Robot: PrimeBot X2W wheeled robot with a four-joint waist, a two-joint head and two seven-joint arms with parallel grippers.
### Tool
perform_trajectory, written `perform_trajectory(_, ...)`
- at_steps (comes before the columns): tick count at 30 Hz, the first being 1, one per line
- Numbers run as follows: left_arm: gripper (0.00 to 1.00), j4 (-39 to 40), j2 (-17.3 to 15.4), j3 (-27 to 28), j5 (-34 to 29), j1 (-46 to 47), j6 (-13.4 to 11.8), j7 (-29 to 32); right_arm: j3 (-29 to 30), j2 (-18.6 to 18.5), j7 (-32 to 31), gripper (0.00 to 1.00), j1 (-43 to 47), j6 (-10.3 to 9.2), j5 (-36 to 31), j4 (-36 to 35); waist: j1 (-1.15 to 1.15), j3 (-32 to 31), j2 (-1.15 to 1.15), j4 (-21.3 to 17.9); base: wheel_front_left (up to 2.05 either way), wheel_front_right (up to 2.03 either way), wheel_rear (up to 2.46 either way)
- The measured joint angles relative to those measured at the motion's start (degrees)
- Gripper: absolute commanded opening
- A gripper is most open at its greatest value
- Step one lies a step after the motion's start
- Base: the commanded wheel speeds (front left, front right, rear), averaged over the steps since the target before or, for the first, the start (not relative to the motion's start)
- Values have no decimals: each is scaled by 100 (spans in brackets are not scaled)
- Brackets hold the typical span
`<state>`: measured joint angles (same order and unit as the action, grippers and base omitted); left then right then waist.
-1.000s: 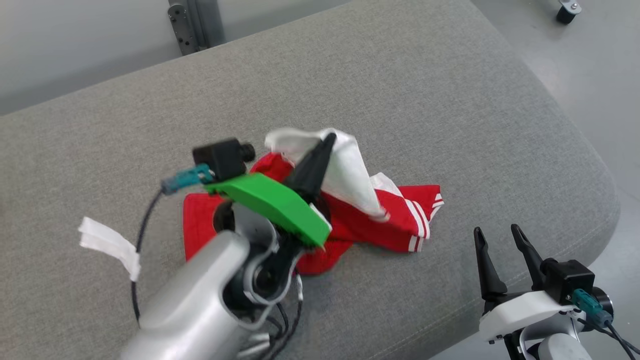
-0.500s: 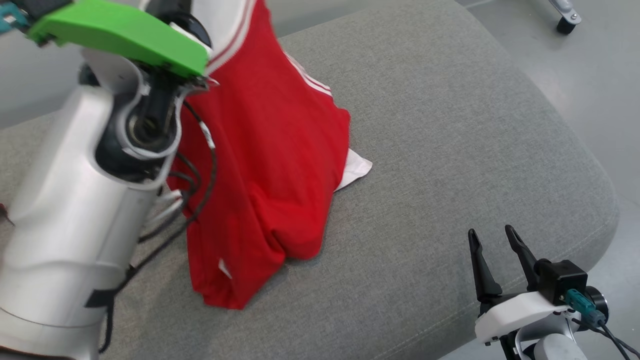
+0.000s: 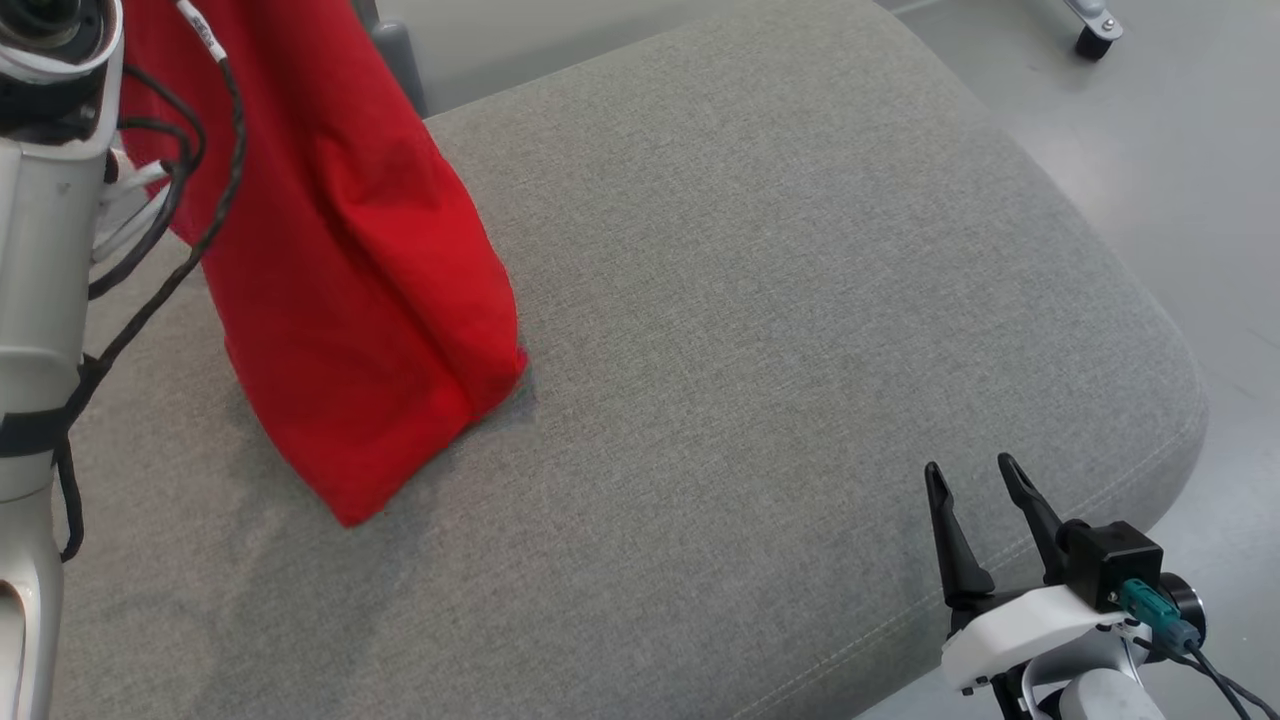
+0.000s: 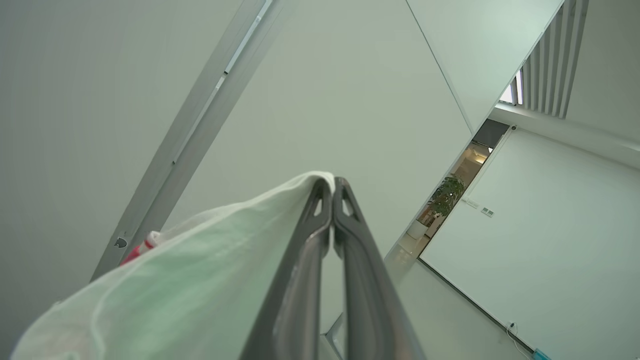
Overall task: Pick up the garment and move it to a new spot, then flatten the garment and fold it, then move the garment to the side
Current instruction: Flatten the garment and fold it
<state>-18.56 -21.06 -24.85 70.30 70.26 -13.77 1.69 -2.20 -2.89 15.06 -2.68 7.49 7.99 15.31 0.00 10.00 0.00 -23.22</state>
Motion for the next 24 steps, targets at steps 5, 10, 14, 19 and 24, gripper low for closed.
perform_trajectory(5, 0, -227, 423, -234, -3, 81, 125, -34, -12, 0, 0, 100, -43, 0, 52, -2, 0, 57, 0, -38, 0, 0, 0)
perform_trajectory(10, 0, -624, 1198, -689, 63, -468, 282, -154, -91, -1, 0, 100, -131, 0, 156, 10, 0, 195, 0, -74, 0, 0, 0)
perform_trajectory(14, 0, -1026, 1706, -1334, 60, -894, 517, -168, -231, -1, 0, 100, -258, 0, 248, 16, 0, 362, 0, -143, 0, 0, 0)
perform_trajectory(19, 0, -1116, 1796, -2334, 283, -1251, 650, -232, -315, -3, 0, 100, -419, 0, 410, 32, 0, 611, 0, -295, 0, 0, 0)
perform_trajectory(24, 0, -680, 1844, -3576, 950, -1448, 420, -525, -396, -7, 0, 100, -456, 0, 591, 76, 0, 838, 0, -491, 0, 0, 0)
